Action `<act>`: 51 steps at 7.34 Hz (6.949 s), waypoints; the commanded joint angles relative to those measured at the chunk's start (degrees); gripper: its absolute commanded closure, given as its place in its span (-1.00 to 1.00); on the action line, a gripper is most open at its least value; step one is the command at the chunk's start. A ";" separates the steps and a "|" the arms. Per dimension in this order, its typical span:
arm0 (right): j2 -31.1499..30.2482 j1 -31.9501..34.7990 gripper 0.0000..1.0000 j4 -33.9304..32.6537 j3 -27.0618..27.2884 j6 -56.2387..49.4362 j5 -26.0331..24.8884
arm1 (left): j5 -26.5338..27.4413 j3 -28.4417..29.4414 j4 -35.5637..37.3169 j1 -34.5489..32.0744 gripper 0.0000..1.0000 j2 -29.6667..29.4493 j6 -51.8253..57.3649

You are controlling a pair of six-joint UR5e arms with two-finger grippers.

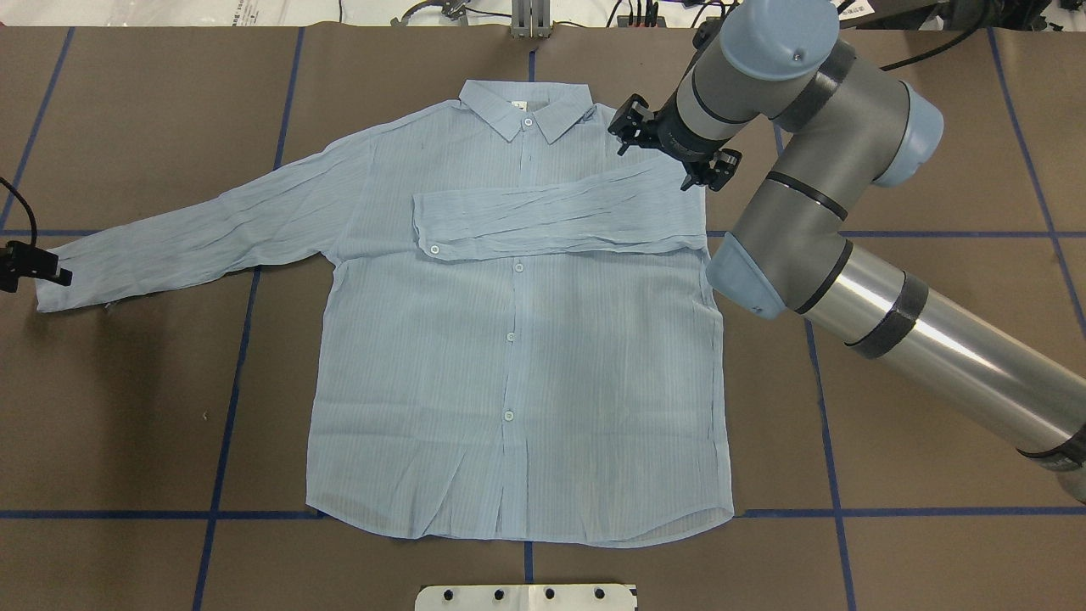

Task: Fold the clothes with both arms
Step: 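Release the sleeve and raise the right gripper while the left gripper grasps the other cuff, then carry the cuff with the left gripper across the shirt toward the collar, then release the sleeve with the left gripper while the right gripper moves to the hem corner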

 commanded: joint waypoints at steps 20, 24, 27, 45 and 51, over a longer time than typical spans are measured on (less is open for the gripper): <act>-17.22 10.33 -0.98 0.42 5.23 -20.07 0.86 | 17.50 -5.21 21.50 22.19 1.00 -46.04 -45.73; -25.32 11.57 -0.99 0.42 11.03 -25.02 1.30 | 28.07 7.65 21.25 33.28 1.00 -60.60 -56.58; -25.76 11.39 -0.99 0.42 11.29 -24.93 2.87 | 29.59 8.70 20.90 34.44 -0.24 -61.65 -55.62; -30.77 -39.50 -0.77 -12.68 31.25 38.70 -27.27 | 29.32 -31.64 30.74 26.26 -0.56 -28.17 -29.95; -30.69 -39.59 0.47 -12.50 31.86 38.71 -26.65 | 29.41 -31.02 30.65 26.35 -0.56 -27.99 -29.95</act>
